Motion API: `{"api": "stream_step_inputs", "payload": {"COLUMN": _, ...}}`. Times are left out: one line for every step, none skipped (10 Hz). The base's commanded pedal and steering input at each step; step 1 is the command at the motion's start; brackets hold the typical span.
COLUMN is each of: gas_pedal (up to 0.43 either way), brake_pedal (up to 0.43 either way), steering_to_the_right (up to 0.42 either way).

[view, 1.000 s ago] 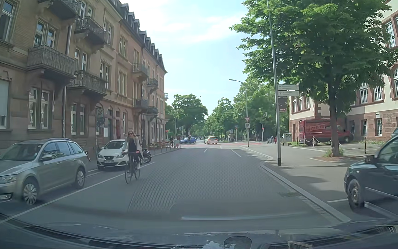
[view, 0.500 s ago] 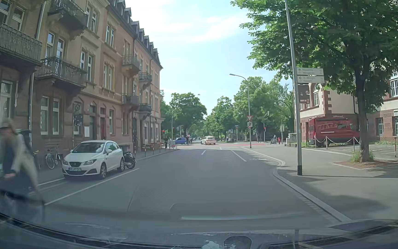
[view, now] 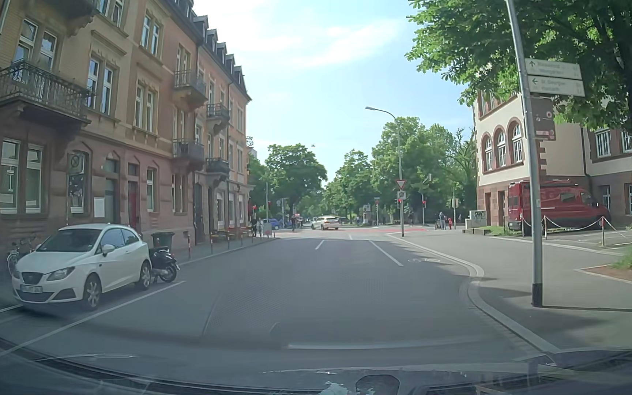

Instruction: Follow the waypoints while adhering to traffic rules and regulations

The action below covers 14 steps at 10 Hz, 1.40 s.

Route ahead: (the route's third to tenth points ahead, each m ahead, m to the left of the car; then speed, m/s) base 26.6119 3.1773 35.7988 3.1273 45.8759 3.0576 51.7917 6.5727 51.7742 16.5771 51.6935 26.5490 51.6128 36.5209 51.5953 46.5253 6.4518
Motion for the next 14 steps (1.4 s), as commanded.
{"api": "stream_step_inputs", "payload": {"gas_pedal": 0.000, "brake_pedal": 0.091, "steering_to_the_right": -0.001}}
{"api": "stream_step_inputs", "payload": {"gas_pedal": 0.000, "brake_pedal": 0.098, "steering_to_the_right": -0.001}}
{"api": "stream_step_inputs", "payload": {"gas_pedal": 0.000, "brake_pedal": 0.104, "steering_to_the_right": -0.002}}
{"api": "stream_step_inputs", "payload": {"gas_pedal": 0.000, "brake_pedal": 0.110, "steering_to_the_right": -0.002}}
{"api": "stream_step_inputs", "payload": {"gas_pedal": 0.000, "brake_pedal": 0.110, "steering_to_the_right": -0.002}}
{"api": "stream_step_inputs", "payload": {"gas_pedal": 0.000, "brake_pedal": 0.116, "steering_to_the_right": -0.001}}
{"api": "stream_step_inputs", "payload": {"gas_pedal": 0.000, "brake_pedal": 0.116, "steering_to_the_right": -0.001}}
{"api": "stream_step_inputs", "payload": {"gas_pedal": 0.000, "brake_pedal": 0.122, "steering_to_the_right": -0.001}}
{"api": "stream_step_inputs", "payload": {"gas_pedal": 0.000, "brake_pedal": 0.128, "steering_to_the_right": -0.001}}
{"api": "stream_step_inputs", "payload": {"gas_pedal": 0.000, "brake_pedal": 0.140, "steering_to_the_right": 0.000}}
{"api": "stream_step_inputs", "payload": {"gas_pedal": 0.000, "brake_pedal": 0.146, "steering_to_the_right": 0.002}}
{"api": "stream_step_inputs", "payload": {"gas_pedal": 0.000, "brake_pedal": 0.146, "steering_to_the_right": 0.002}}
{"api": "stream_step_inputs", "payload": {"gas_pedal": 0.000, "brake_pedal": 0.152, "steering_to_the_right": 0.002}}
{"api": "stream_step_inputs", "payload": {"gas_pedal": 0.000, "brake_pedal": 0.152, "steering_to_the_right": 0.002}}
